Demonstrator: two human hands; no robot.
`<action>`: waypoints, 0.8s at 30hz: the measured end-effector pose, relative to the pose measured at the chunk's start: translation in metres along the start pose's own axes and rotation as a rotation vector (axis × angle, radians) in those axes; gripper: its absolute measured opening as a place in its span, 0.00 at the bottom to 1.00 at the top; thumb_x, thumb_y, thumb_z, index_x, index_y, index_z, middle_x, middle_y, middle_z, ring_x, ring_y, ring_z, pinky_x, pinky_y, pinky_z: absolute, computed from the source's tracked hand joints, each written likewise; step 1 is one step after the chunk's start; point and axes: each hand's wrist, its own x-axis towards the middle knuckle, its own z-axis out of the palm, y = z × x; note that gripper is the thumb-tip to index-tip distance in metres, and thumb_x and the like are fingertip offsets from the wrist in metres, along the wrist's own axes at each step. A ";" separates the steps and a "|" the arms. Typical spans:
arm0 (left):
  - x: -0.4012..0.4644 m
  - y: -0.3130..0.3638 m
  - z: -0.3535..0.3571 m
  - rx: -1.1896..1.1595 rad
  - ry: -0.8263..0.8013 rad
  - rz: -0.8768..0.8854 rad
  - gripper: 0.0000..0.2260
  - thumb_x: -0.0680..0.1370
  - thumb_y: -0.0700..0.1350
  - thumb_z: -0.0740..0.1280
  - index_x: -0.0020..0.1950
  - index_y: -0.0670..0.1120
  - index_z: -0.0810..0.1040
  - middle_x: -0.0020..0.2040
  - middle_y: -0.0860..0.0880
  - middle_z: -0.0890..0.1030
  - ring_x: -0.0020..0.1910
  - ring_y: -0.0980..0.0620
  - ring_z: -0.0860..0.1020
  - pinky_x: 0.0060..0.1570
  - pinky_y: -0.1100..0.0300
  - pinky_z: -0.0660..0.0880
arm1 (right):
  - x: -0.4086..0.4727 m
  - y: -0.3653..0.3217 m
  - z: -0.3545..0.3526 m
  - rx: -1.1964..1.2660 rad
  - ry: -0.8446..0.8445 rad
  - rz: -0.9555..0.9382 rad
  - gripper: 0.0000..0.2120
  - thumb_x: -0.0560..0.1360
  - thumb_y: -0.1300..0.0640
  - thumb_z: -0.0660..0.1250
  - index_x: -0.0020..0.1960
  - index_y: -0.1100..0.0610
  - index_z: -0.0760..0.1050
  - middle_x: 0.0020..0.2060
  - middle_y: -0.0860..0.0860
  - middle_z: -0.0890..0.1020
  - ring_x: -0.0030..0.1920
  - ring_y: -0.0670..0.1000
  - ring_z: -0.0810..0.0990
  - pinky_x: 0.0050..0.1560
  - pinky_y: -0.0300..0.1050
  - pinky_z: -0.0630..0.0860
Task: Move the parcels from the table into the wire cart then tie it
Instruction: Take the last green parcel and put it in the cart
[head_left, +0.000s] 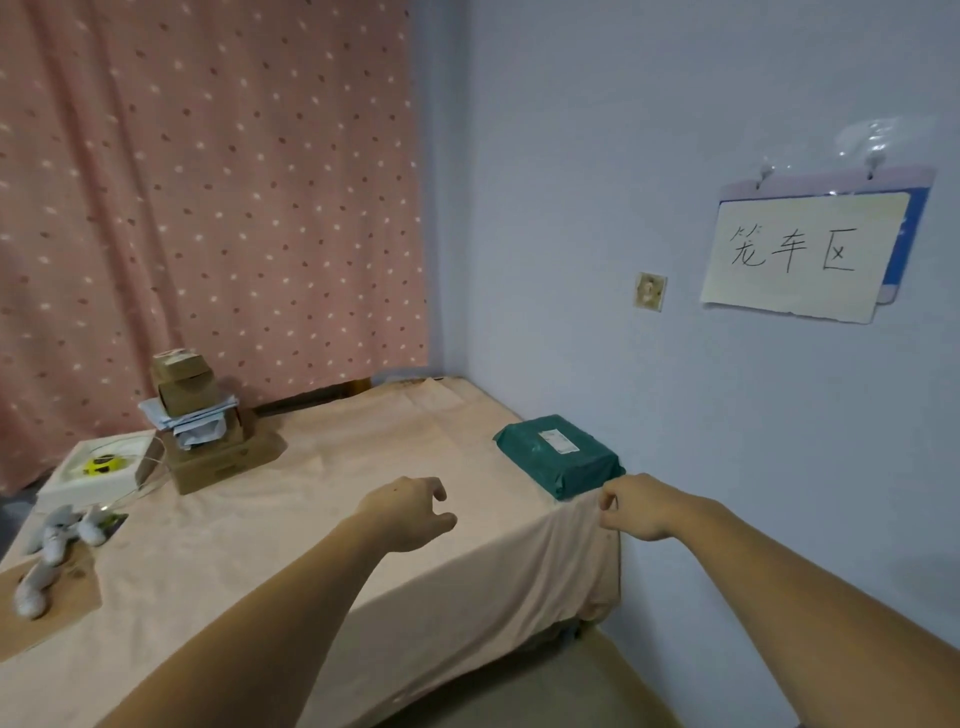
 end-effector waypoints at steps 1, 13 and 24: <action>0.018 -0.004 0.000 0.006 -0.006 0.011 0.25 0.74 0.64 0.62 0.68 0.55 0.73 0.58 0.53 0.82 0.56 0.48 0.79 0.56 0.51 0.77 | 0.014 0.001 0.000 0.008 -0.001 0.013 0.23 0.78 0.51 0.65 0.66 0.65 0.75 0.63 0.63 0.80 0.63 0.63 0.78 0.64 0.58 0.75; 0.242 0.002 0.012 0.041 -0.081 0.211 0.25 0.74 0.64 0.61 0.67 0.56 0.74 0.58 0.53 0.83 0.56 0.49 0.79 0.55 0.51 0.77 | 0.161 0.031 -0.010 0.089 -0.004 0.197 0.16 0.80 0.47 0.67 0.65 0.53 0.78 0.60 0.52 0.79 0.57 0.51 0.78 0.62 0.47 0.77; 0.418 0.033 0.049 0.049 -0.148 0.220 0.23 0.75 0.62 0.61 0.68 0.55 0.74 0.61 0.53 0.82 0.59 0.49 0.78 0.55 0.54 0.76 | 0.331 0.102 -0.017 0.074 -0.062 0.219 0.16 0.81 0.49 0.65 0.61 0.60 0.80 0.56 0.56 0.82 0.35 0.46 0.75 0.40 0.41 0.72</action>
